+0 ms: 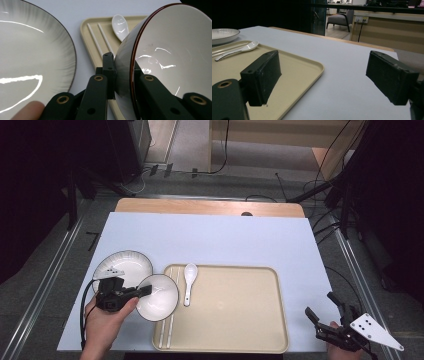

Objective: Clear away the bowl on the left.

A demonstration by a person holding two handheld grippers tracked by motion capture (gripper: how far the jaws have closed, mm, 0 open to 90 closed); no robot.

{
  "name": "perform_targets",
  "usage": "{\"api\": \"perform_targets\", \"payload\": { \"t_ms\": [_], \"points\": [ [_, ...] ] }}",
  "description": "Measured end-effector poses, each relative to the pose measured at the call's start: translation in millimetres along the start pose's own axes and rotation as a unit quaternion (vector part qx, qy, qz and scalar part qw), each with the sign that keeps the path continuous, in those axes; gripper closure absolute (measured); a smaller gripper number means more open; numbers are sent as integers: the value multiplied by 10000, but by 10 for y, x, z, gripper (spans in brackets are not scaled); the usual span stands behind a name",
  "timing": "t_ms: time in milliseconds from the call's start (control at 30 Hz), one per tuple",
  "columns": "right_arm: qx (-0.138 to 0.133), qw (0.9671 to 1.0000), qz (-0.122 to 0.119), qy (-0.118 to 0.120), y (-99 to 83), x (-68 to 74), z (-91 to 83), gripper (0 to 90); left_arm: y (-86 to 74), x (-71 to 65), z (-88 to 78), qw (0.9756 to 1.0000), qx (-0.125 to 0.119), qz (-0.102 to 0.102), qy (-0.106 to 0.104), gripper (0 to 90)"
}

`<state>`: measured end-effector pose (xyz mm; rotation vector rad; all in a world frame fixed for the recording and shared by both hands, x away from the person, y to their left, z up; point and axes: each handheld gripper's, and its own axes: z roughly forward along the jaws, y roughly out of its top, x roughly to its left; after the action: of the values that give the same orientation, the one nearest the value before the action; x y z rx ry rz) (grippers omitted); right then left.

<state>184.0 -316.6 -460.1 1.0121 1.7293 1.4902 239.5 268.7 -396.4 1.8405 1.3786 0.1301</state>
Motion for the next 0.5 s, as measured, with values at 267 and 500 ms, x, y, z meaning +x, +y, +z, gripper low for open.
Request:
{"api": "perform_targets", "payload": {
  "t_ms": [267,500],
  "points": [
    [-3,10000,8,2,0,-1,-1,129,-102,-129,102,9998,169,45,-120,833],
    [-3,10000,-2,1,1,0,4,129,-186,-232,195,9994,300,121,-105,832]
  ]
}}
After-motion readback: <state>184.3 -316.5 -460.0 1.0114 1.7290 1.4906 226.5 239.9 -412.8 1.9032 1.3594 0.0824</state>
